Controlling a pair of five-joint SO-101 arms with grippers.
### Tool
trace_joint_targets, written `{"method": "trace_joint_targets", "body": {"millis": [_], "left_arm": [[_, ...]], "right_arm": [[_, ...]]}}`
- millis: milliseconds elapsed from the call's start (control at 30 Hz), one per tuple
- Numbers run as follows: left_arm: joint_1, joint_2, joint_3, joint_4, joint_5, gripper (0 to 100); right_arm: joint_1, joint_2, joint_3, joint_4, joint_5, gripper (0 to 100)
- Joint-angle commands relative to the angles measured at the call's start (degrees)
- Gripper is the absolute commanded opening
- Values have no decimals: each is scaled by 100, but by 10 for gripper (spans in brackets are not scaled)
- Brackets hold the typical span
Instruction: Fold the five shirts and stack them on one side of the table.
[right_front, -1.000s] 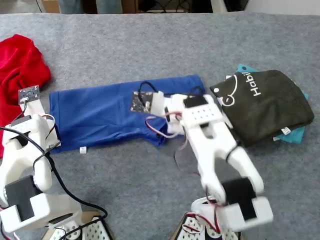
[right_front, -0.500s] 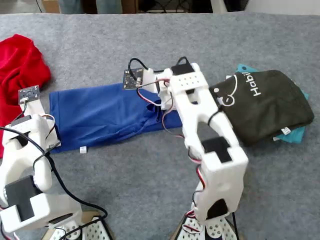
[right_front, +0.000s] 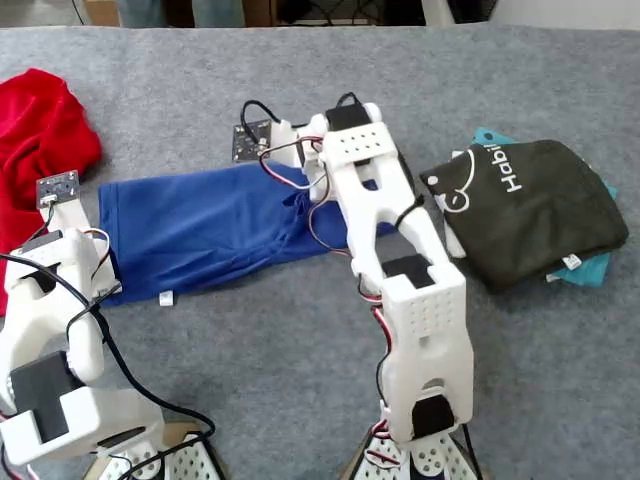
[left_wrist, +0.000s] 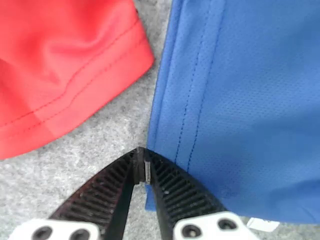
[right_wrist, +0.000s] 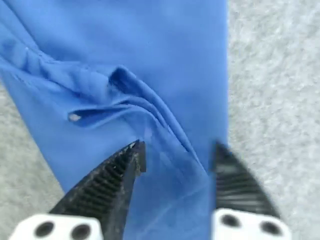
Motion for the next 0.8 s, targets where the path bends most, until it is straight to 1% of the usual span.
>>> {"method": "trace_joint_targets", "body": {"millis": [0,133,200,233,267,300,333,367,433,500,567,767], "left_arm": [[-40,-220,4,-62,35,30],[-40,-220,13,-62,35,30],[-40,-220,13,-62,35,30],[-40,-220,13,-62,35,30],[-40,-220,13,-62,35,30],[-40,-220,22,-62,35,30],[-40,-220,22,-62,35,30],[-40,-220,22,-62,35,30],[-40,-220,22,-62,35,30],[-40,-220,4,-62,44,30],[-40,-220,4,-62,53,30],[-40,-220,4,-62,44,30]], "right_arm": [[-97,-66,-593,229,35,324],[-62,-75,-910,695,35,279],[-62,-75,-1138,1116,26,226],[-62,-75,-1235,1389,26,167],[-70,-75,-1349,1679,26,74],[-97,-75,-1455,1943,26,1],[-123,-75,-1516,2189,-9,42],[-158,-75,-1552,2347,-176,59],[-202,-48,-1481,2338,-686,10],[-273,-31,-1314,2277,-1002,17],[-396,-40,-1051,2013,-1204,14],[-782,31,-426,607,-2092,15]]}}
